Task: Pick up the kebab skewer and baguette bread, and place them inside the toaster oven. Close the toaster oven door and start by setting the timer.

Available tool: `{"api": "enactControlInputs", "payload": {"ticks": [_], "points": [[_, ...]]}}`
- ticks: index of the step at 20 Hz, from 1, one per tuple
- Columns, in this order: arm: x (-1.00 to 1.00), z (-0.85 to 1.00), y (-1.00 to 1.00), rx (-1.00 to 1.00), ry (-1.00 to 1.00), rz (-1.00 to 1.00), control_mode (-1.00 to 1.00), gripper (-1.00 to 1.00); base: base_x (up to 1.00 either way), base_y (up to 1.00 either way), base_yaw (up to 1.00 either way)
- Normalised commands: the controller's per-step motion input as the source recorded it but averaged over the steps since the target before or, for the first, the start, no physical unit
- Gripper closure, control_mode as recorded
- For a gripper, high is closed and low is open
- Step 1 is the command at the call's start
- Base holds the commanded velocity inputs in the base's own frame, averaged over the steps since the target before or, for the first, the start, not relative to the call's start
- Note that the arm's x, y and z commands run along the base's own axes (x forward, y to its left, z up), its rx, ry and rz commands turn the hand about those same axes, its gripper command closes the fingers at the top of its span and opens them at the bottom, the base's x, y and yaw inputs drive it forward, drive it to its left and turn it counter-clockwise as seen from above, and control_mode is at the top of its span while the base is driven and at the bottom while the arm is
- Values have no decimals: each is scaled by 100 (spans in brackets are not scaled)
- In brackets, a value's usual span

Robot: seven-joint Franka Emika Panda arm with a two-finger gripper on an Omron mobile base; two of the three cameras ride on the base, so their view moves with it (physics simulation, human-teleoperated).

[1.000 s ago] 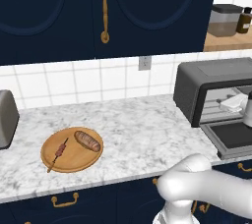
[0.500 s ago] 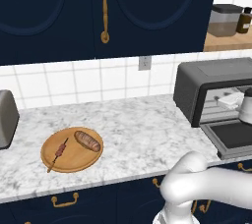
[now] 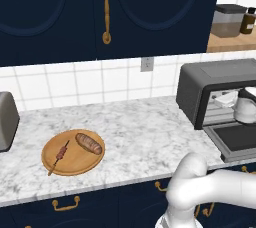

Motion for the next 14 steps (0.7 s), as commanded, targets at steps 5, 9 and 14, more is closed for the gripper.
{"api": "enactControlInputs", "payload": {"ticks": [5, 9, 14], "points": [[-26, -77, -10, 0, 7, 0, -100, -100, 0, 0, 0], [-92, -87, -23, 0, 9, 0, -100, -100, 0, 0, 0], [-100, -43, -33, 0, 17, 0, -100, -100, 0, 0, 0]]}}
